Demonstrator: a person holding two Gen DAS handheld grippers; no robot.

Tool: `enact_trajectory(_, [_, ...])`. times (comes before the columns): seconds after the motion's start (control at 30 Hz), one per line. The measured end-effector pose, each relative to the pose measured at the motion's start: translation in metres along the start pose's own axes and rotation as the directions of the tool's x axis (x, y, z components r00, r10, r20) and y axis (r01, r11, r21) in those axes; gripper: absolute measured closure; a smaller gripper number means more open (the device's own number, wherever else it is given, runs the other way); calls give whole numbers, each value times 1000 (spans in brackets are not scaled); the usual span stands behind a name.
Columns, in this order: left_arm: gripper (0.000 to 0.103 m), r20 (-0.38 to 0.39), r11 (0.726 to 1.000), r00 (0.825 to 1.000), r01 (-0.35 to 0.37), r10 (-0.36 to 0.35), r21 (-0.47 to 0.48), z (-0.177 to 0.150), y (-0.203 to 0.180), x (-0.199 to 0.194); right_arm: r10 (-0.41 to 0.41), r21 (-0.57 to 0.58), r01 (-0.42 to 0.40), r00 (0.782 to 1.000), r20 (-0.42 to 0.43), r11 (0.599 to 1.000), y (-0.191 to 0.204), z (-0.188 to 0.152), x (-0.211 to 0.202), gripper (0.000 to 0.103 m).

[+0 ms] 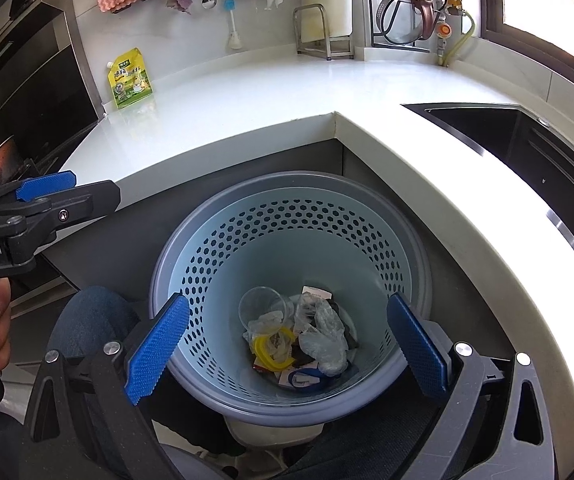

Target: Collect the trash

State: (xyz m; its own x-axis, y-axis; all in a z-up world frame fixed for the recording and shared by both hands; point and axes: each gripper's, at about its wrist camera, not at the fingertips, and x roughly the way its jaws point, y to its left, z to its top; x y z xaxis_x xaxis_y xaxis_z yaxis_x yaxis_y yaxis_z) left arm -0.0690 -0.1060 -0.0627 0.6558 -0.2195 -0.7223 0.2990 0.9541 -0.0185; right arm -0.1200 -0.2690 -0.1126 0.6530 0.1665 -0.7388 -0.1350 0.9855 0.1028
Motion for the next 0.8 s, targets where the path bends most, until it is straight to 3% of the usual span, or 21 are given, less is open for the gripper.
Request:
enact_trajectory(0.53, [7,9,1000,1000,1,-1,9,0,-3,-4,-3,9,3,1000,-4,1000,0,-3,0,9])
enact_trajectory(0.8, [7,17,998,997,69,-69,7,0,-4,-9,-3,10,3,1000,-7,1000,0,-4,0,9])
